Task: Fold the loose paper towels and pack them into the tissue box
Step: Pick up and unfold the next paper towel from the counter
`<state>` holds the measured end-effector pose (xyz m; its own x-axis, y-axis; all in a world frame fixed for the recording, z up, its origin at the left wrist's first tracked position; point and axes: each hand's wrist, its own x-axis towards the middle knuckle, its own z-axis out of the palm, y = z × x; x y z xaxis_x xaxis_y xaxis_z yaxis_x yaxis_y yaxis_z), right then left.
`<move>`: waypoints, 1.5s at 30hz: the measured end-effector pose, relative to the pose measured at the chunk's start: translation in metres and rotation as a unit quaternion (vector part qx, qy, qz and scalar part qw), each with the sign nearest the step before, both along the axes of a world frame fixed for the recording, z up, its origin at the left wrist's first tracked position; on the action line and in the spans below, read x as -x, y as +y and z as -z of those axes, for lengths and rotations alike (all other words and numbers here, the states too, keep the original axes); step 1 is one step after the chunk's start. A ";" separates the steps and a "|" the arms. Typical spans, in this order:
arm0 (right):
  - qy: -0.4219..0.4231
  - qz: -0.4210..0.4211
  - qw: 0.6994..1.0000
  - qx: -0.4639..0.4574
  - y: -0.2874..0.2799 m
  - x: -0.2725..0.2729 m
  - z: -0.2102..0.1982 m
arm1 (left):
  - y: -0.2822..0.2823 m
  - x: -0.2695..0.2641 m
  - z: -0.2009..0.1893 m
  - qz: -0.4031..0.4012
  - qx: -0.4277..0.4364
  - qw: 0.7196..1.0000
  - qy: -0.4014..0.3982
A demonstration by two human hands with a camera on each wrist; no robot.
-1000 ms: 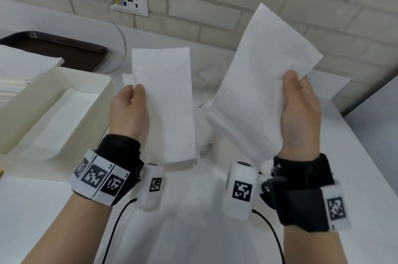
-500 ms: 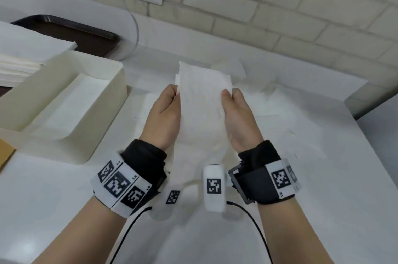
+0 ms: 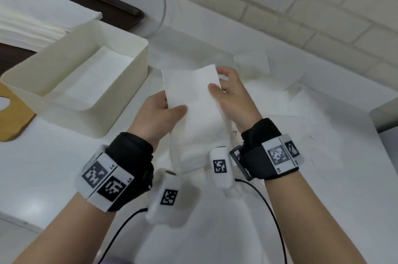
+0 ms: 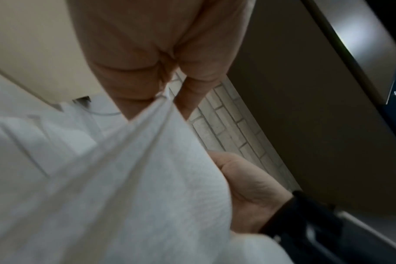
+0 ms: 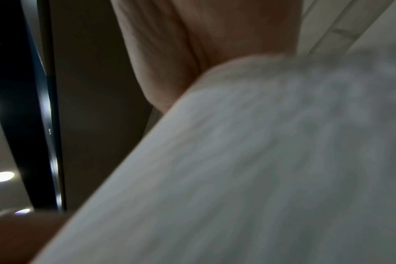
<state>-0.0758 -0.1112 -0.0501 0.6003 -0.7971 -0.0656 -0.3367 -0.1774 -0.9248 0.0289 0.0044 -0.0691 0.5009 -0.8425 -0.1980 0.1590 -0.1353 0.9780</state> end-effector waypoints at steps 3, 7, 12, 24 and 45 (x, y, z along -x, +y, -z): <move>0.161 -0.070 0.982 0.072 -0.021 -0.017 -0.005 | 0.012 -0.009 0.006 -0.045 -0.021 0.997 -0.063; 0.296 -0.164 0.912 0.232 -0.047 -0.054 0.013 | 0.032 -0.016 0.007 -0.059 -0.034 0.992 -0.108; 0.403 -0.295 0.818 0.284 -0.042 -0.094 0.041 | 0.041 -0.024 0.014 -0.071 -0.071 0.986 -0.133; 0.457 -0.337 0.765 0.306 -0.040 -0.113 0.034 | 0.047 -0.023 0.013 -0.061 -0.053 0.984 -0.160; 0.085 -0.237 0.946 0.206 -0.002 0.065 -0.128 | 0.013 -0.024 0.003 -0.107 0.019 0.968 -0.225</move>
<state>-0.1413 -0.1130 0.0781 0.9048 -0.4208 0.0650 -0.2664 -0.6786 -0.6844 0.0529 0.0178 -0.0719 0.6927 -0.7127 0.1103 -0.2646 -0.1089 0.9582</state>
